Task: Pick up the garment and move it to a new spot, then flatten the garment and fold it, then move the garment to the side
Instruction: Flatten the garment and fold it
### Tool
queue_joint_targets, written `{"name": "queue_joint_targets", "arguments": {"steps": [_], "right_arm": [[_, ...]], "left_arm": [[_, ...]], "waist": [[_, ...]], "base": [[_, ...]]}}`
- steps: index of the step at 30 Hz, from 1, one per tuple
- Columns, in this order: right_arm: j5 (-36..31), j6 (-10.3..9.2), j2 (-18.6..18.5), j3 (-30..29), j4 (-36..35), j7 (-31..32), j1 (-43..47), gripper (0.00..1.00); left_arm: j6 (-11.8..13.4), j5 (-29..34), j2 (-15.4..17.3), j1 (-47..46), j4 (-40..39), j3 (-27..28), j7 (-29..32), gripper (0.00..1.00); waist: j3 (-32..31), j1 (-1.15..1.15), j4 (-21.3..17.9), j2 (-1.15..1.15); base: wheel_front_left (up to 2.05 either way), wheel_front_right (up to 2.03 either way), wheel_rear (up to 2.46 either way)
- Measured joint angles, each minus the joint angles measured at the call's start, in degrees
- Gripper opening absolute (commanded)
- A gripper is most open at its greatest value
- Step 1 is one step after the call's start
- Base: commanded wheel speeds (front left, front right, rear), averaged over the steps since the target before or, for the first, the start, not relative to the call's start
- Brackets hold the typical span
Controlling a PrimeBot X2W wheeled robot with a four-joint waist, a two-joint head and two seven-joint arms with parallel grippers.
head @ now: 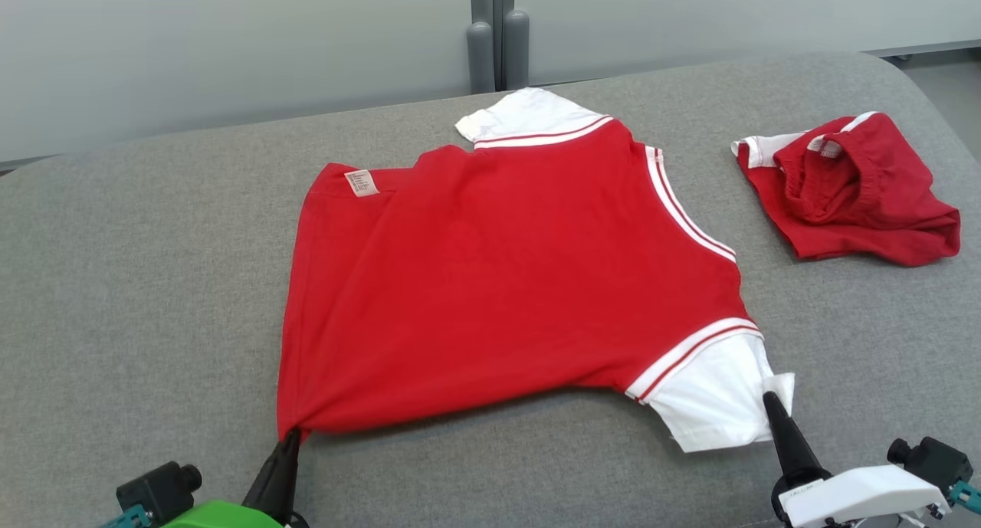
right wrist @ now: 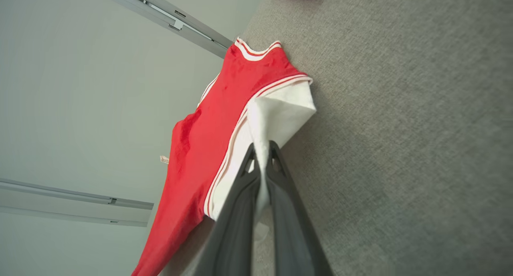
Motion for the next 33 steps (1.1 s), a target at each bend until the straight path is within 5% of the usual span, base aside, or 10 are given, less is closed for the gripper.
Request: {"name": "queue_joint_targets", "arguments": {"steps": [21,23,24,25,26,28,29,30,33], "right_arm": [[-1.24,-0.04,-0.71,0.0,4.76,-0.88,3.6,0.0],[-1.81,-0.04,-0.76,0.33,5.35,-1.14,3.53,0.2],[-2.14,-0.12,-0.7,0.49,5.71,-1.49,3.52,0.36],[-2.43,-0.16,-0.67,0.6,6.06,-1.59,3.49,0.79],[-2.71,-0.25,-0.64,0.69,6.45,-1.78,3.48,1.0],[-3.0,-0.27,-0.43,0.73,7.28,-2.11,3.47,1.0],[-3.01,-0.27,-0.33,0.74,7.67,-2.34,3.48,1.0],[-3.01,-0.29,-0.23,0.73,7.98,-2.61,3.49,1.0],[-3.01,-0.3,-0.05,0.4,8.6,-3.41,3.54,1.0]], "left_arm": [[-0.48,-0.34,-0.58,5.5,0.79,-3.76,1.42,0.0],[-0.46,0.04,-0.58,5.5,1.01,-3.86,1.42,0.0],[-0.45,0.16,-0.59,5.5,1.08,-4.0,1.41,0.15],[-0.41,0.19,-0.6,5.49,1.09,-4.13,1.41,0.29],[-0.41,0.43,-0.6,5.49,1.09,-4.33,1.41,0.34],[-0.41,0.81,-0.63,5.49,1.09,-4.78,1.41,0.47],[-0.41,1.04,-0.65,5.49,1.07,-4.94,1.38,0.8],[-0.4,1.09,-0.66,5.49,1.04,-5.05,1.36,1.0],[0.24,1.56,-0.65,5.49,0.94,-4.7,1.24,1.0]], "waist": [[-2.5,0.0,0.5,0.0],[-2.58,0.0,0.51,0.0],[-2.62,0.0,0.49,0.0],[-2.65,0.0,0.47,0.0],[-2.67,0.0,0.45,0.0],[-2.68,0.0,0.4,0.0],[-2.68,0.0,0.38,0.0],[-2.66,0.0,0.36,0.0],[-2.58,0.0,0.29,0.0]], "base": [[0.0,0.0,0.0],[0.0,0.0,0.0],[0.0,0.0,0.0],[0.0,0.0,0.0],[0.0,0.0,0.0],[0.0,0.0,0.0],[0.0,0.0,0.0],[0.0,0.0,0.0],[0.0,0.0,0.0]]}}
